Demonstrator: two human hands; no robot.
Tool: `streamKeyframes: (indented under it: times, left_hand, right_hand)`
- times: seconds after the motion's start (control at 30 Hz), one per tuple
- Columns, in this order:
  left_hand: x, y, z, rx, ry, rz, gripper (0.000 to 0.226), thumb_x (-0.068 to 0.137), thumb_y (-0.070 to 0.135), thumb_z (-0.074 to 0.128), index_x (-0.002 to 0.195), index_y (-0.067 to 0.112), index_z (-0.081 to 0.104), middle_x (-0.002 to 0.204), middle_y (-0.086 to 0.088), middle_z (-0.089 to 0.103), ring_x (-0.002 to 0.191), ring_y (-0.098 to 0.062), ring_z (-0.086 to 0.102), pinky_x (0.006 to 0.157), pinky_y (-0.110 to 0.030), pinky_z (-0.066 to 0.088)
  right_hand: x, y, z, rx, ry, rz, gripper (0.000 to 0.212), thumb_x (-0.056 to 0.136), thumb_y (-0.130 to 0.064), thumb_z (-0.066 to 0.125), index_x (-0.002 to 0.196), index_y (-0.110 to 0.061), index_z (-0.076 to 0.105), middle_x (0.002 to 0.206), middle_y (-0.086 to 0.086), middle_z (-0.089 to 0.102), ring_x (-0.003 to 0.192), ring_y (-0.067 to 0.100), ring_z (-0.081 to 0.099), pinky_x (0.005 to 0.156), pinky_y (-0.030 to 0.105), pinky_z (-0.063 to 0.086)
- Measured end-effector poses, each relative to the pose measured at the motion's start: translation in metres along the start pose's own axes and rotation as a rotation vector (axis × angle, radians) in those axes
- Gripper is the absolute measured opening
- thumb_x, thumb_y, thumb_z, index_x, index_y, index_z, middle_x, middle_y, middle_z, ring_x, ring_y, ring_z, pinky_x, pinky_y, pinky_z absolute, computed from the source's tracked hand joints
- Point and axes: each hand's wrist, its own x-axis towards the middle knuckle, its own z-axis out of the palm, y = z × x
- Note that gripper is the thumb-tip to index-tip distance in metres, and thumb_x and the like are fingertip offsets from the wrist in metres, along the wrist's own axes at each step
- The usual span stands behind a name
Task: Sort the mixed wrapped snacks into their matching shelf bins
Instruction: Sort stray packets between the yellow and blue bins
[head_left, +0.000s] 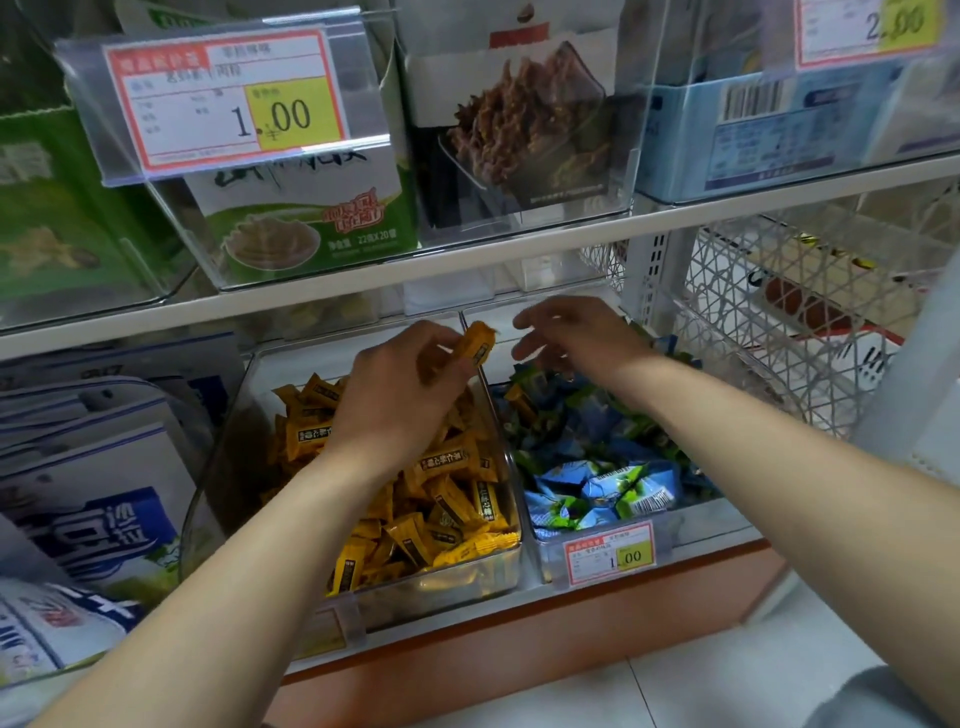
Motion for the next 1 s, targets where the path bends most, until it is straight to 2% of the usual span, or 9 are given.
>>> streamKeyframes:
  times: [0.1,0.2,0.33,0.47,0.57,0.73,0.8,0.9,1.0]
  left_hand:
    - [0.000,-0.017,-0.009,0.141,-0.017,-0.045,0.011,0.090,0.044,0.065,0.100,0.040,0.063,0.093,0.020,0.066,0.086,0.000,0.062,0.069,-0.015,0.043]
    - [0.001,-0.027,-0.013,0.209,-0.046,-0.090,0.020,0.089,0.044,0.066,0.107,0.035,0.068,0.104,0.014,0.065,0.095,-0.007,0.061,0.077,-0.023,0.045]
    - [0.001,-0.033,-0.014,0.281,-0.070,-0.135,0.030,0.088,0.043,0.068,0.115,0.032,0.069,0.101,0.012,0.058,0.098,-0.010,0.057,0.077,-0.025,0.040]
    - [0.002,-0.032,-0.014,0.260,-0.084,-0.160,0.035,0.088,0.043,0.068,0.121,0.032,0.063,0.109,0.011,0.065,0.098,-0.011,0.059,0.084,-0.029,0.049]
    - [0.002,-0.024,-0.014,0.184,-0.004,-0.087,0.029,0.088,0.042,0.066,0.116,0.034,0.065,0.112,0.014,0.064,0.102,-0.010,0.060,0.085,-0.029,0.047]
    - [-0.003,-0.001,-0.003,-0.037,0.038,0.045,0.046,0.089,0.041,0.066,0.132,0.046,0.051,0.125,0.020,0.057,0.106,0.008,0.052,0.085,-0.025,0.050]
    - [-0.004,0.009,0.001,-0.112,0.015,0.078,0.046,0.090,0.040,0.066,0.131,0.052,0.050,0.127,0.020,0.055,0.110,0.008,0.051,0.087,-0.022,0.048]
    - [-0.003,0.010,0.001,-0.074,0.027,0.128,0.021,0.091,0.028,0.066,0.107,0.041,0.066,0.103,0.023,0.065,0.096,0.009,0.057,0.078,-0.007,0.042]
    - [0.002,-0.006,-0.009,0.166,0.058,0.009,0.017,0.092,0.028,0.066,0.108,0.033,0.068,0.107,0.015,0.069,0.095,0.002,0.061,0.083,-0.015,0.047]
  right_hand:
    - [0.013,0.027,0.006,-0.587,-0.165,-0.029,0.033,0.098,-0.014,0.049,0.127,-0.023,0.062,0.126,0.000,0.065,0.118,0.018,0.059,0.098,0.029,0.046]
    - [0.025,0.041,0.018,-0.911,-0.362,0.000,0.047,0.098,-0.012,0.047,0.143,-0.025,0.049,0.145,0.004,0.050,0.131,0.023,0.047,0.103,0.028,0.039]
    - [0.033,0.047,0.026,-1.099,-0.389,-0.012,0.045,0.096,-0.013,0.053,0.141,-0.021,0.051,0.137,0.008,0.053,0.123,0.028,0.053,0.095,0.035,0.046]
    - [0.025,0.040,0.018,-1.210,-0.278,-0.077,0.018,0.093,-0.020,0.059,0.103,-0.010,0.070,0.106,0.010,0.062,0.099,0.026,0.062,0.080,0.037,0.053]
    - [0.010,0.024,0.005,-1.000,-0.035,-0.156,0.021,0.092,-0.037,0.063,0.100,-0.019,0.070,0.101,-0.001,0.064,0.093,0.016,0.059,0.078,0.032,0.049]
    - [-0.019,-0.012,0.012,-0.403,0.223,-0.222,0.007,0.091,-0.031,0.067,0.085,-0.030,0.069,0.078,-0.015,0.067,0.065,-0.003,0.061,0.057,0.005,0.042]
    - [-0.028,-0.021,0.023,-0.182,0.150,-0.242,0.007,0.092,-0.023,0.067,0.087,-0.024,0.071,0.074,-0.007,0.071,0.061,0.001,0.065,0.057,0.010,0.046]
    - [-0.032,-0.023,0.027,0.069,0.052,-0.157,0.008,0.094,-0.021,0.064,0.100,-0.019,0.070,0.082,0.002,0.075,0.072,0.018,0.073,0.067,0.032,0.060]
    - [-0.021,-0.014,0.016,-0.078,0.103,-0.041,0.014,0.098,-0.027,0.057,0.102,-0.022,0.070,0.088,-0.003,0.076,0.078,0.018,0.072,0.073,0.037,0.059]
